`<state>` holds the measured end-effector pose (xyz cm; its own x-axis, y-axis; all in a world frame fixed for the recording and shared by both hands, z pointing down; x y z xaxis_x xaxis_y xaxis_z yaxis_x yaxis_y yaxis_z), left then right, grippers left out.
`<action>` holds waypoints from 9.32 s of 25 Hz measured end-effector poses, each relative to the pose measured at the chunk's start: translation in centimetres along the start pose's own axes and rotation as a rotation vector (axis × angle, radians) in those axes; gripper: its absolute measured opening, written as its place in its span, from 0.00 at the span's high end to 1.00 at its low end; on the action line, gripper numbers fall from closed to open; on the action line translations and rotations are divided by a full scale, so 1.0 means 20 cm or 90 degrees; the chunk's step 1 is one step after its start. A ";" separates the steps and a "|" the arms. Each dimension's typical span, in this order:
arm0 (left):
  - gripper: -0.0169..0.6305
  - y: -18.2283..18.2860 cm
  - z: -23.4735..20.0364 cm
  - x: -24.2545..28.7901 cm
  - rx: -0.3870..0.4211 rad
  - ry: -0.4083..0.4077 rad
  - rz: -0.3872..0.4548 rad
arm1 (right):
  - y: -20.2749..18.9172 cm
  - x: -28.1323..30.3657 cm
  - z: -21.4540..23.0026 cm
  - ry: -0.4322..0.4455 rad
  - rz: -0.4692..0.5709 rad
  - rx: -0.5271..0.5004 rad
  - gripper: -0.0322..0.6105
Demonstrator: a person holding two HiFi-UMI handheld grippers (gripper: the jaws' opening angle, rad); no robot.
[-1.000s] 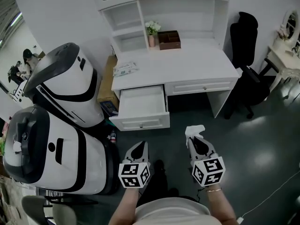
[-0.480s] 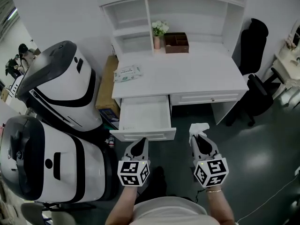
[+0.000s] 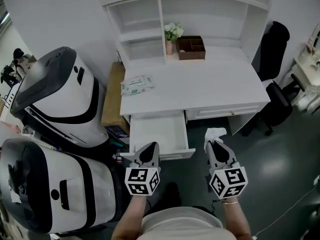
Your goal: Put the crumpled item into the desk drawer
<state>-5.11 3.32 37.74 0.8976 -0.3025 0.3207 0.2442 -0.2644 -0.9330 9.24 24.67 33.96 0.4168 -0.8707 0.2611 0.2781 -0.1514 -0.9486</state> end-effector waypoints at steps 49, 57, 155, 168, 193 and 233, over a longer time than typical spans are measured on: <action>0.99 0.08 -0.38 0.36 -0.081 0.211 -0.010 | 0.19 0.96 0.03 0.251 -0.057 -0.062 0.89; 0.99 0.04 -0.40 0.31 -0.109 0.269 -0.011 | 0.13 1.09 -0.04 0.327 -0.101 -0.086 0.89; 0.99 -0.36 -0.48 -0.03 -0.279 0.496 -0.100 | -1.26 1.69 -0.31 0.434 -0.688 -0.450 0.89; 0.99 -0.36 -0.48 -0.01 -0.280 0.487 -0.103 | -1.30 1.68 -0.29 0.436 -0.714 -0.395 0.87; 0.99 -0.32 -0.46 0.03 -0.267 0.447 -0.075 | -0.99 1.62 -0.31 0.443 -0.563 -0.310 0.81; 0.99 -0.13 -0.49 0.19 -0.155 0.305 -0.043 | 0.02 1.22 -0.14 0.364 -0.139 -0.048 0.88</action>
<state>-5.91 -6.04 42.94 0.6006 -0.6463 0.4707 0.1528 -0.4851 -0.8610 17.13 2.02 39.53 -0.1793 -0.9255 0.3335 0.2339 -0.3694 -0.8994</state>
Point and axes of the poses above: the fingertips, and each gripper's own axes: x forward along the fingers, z to its right, y out of its top, the point moved 8 cm from there along -x, backward along the fingers, and after that the axes turned 4 degrees about y, right-handed, at the moved point
